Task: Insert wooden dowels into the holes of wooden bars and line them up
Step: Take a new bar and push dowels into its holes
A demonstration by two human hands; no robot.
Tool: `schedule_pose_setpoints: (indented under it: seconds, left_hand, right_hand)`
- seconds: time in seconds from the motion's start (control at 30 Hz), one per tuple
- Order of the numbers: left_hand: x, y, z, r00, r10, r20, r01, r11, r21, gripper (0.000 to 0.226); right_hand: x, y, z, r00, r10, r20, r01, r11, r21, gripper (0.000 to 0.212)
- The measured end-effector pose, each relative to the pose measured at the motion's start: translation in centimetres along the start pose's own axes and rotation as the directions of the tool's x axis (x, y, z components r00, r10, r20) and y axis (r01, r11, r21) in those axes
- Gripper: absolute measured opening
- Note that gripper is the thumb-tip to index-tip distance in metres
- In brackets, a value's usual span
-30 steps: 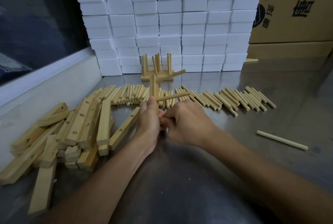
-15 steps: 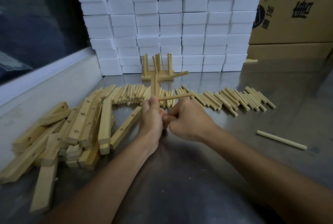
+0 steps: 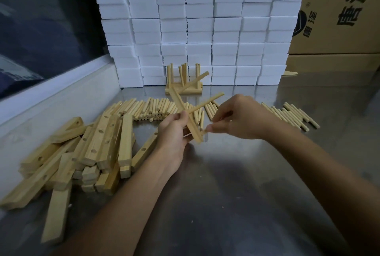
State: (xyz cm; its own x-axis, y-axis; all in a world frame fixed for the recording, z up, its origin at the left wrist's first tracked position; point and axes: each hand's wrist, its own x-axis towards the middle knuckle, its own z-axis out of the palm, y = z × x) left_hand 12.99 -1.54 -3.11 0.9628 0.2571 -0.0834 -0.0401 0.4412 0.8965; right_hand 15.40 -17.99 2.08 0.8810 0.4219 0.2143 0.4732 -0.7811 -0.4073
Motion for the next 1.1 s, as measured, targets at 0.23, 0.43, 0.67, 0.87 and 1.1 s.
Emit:
schedule_pose_setpoints:
  seconds: [0.23,0.43,0.67,0.87,1.1]
  left_hand:
    - [-0.1,0.3,-0.6,0.999,0.002,-0.036,-0.007,0.988,-0.153,0.017]
    - [-0.2,0.0,-0.3,0.999,0.039,-0.006,-0.04,0.995,-0.087,0.018]
    - [-0.4,-0.2,-1.5,0.811,0.582,0.062,-0.352,0.401,0.845,0.017]
    - [0.2,-0.2,-2.7,0.841,0.497,0.211,-0.045,-0.324,0.945,0.033]
    - [0.6,-0.6,-2.2,0.882,0.437,0.175,0.014,-0.397,0.918,0.037]
  right_hand:
    - [0.0,1.5,1.1,0.952,0.306,-0.023,-0.269,0.866,0.422,0.068]
    - [-0.2,0.6,3.9,0.975,0.217,0.042,-0.198,0.778,0.597,0.018]
    - [1.3,1.0,3.8,0.949,0.254,-0.185,-0.156,0.892,0.425,0.019]
    - [7.4,2.2,3.2,0.929,0.243,-0.281,-0.158,0.943,0.294,0.01]
    - [15.0,4.7,4.8,0.932,0.247,-0.267,-0.206,0.963,0.173,0.013]
